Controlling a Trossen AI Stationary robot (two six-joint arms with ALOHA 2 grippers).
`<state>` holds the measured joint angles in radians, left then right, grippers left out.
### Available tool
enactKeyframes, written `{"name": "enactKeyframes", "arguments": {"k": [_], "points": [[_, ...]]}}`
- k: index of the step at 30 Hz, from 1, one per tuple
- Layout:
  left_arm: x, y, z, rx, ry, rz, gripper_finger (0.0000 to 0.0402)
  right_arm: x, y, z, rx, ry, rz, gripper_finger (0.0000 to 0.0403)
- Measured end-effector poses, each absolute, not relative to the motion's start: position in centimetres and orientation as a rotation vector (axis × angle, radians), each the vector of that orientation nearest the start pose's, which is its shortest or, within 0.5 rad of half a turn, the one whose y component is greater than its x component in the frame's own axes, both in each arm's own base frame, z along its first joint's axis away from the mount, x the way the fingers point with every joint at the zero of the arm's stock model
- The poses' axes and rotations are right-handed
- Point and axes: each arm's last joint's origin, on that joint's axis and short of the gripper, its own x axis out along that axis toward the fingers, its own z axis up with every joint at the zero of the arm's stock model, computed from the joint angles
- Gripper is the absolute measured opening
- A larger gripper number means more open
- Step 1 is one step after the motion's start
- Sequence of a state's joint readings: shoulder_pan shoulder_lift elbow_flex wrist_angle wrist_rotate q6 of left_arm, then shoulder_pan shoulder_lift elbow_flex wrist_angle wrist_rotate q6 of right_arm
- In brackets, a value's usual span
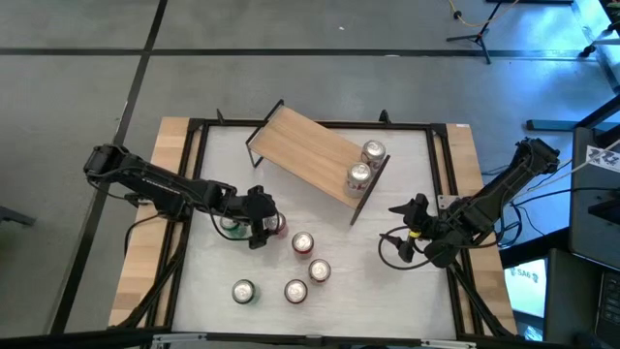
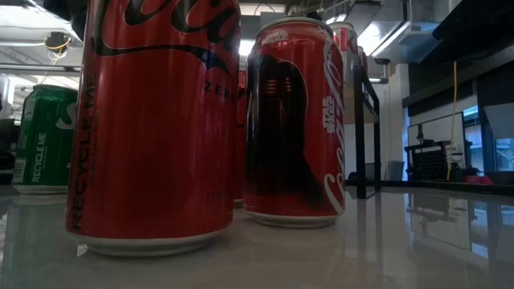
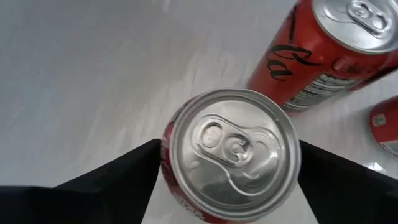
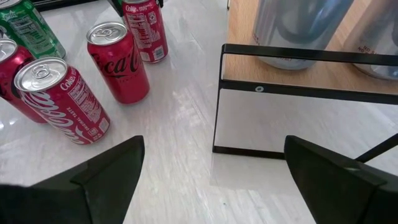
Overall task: Place canned beverage on shelf
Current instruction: Put the top red-white soda can on the shelf
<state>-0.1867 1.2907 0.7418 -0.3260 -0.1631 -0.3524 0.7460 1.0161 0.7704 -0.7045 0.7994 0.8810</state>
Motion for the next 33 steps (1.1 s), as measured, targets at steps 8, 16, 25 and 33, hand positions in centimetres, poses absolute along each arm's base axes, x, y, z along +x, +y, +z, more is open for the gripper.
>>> {"name": "enactKeyframes", "arguments": {"k": [8,16,25,33], "points": [[24.6,-4.1,20.7,-0.210,0.840,0.157,0.0288,14.9,11.0,25.5,0.184,0.584,-0.329,0.0381],[25.3,-4.2,22.1,-0.223,0.790,0.145,0.0282,14.9,11.0,25.5,0.184,0.584,-0.329,0.0381],[26.7,-4.1,27.1,-0.242,0.712,0.138,0.0281,14.9,11.0,25.5,0.184,0.584,-0.329,0.0381],[27.5,-1.9,31.9,-0.242,0.623,0.180,0.0280,15.0,11.0,25.5,0.183,0.584,-0.329,0.0381]]}}
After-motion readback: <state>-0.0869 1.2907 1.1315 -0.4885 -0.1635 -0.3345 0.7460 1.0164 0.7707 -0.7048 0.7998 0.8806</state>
